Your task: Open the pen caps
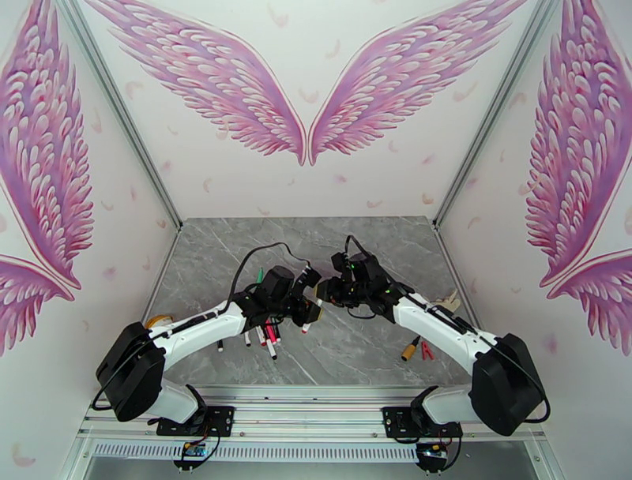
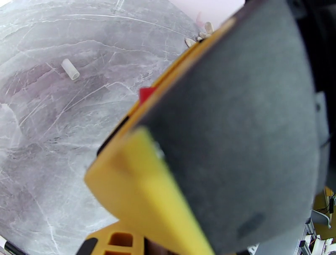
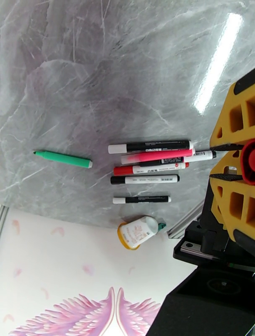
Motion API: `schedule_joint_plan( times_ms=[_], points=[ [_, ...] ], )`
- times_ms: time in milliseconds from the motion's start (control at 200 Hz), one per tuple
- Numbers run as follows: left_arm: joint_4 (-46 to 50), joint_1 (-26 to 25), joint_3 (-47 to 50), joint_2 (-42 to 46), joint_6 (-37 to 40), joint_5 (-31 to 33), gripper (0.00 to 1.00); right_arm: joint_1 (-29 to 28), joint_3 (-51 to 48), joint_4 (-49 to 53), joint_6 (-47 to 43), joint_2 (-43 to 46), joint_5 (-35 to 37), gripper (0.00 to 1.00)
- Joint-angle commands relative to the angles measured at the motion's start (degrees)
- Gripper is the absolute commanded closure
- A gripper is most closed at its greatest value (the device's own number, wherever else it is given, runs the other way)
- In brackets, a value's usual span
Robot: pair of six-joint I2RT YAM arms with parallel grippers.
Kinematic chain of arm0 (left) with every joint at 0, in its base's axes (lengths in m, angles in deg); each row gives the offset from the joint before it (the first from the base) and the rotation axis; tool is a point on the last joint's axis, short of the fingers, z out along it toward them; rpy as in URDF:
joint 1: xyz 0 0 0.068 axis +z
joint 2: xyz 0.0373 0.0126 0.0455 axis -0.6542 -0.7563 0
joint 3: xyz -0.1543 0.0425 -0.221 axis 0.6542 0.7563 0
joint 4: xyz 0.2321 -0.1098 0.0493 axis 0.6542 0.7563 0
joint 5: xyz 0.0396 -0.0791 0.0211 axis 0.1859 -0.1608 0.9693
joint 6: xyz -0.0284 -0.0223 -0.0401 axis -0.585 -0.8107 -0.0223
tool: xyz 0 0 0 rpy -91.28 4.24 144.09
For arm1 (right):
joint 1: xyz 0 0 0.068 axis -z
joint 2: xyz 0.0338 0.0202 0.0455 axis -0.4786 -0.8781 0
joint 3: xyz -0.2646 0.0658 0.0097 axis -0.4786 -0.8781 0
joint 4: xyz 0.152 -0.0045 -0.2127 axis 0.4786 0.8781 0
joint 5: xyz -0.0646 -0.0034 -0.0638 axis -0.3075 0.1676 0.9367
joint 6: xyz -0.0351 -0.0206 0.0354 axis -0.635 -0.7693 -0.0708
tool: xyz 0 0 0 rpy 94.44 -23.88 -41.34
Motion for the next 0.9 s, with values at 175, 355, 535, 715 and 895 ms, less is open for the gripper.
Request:
schedule_joint_plan(
  times_ms=[175,355,535,715,895],
  points=[
    [0.5,-0.3,2.0,3.9,0.0,0.5,0.89,-0.6,2.6,1.0,-1.1,1.7,2.8,0.84],
    [0.6,-0.5,3.4,4.7,0.0,0.6,0.90,-0.5,2.6,0.5,-0.9,2.3,3.0,0.73],
    [0.4,-0.5,3.2,4.7,0.2,0.7,0.90,-0.6,2.4,-1.1,-0.3,1.6,1.2,0.76],
    [0.6,-0.5,2.7,4.7,0.2,0.7,0.90,-0.6,2.2,-1.5,-0.3,1.5,0.5,0.81],
    [0.2,-0.6,2.6,4.7,-0.3,0.7,0.90,-0.6,2.1,-1.8,-0.2,1.5,0.3,0.79]
  ],
)
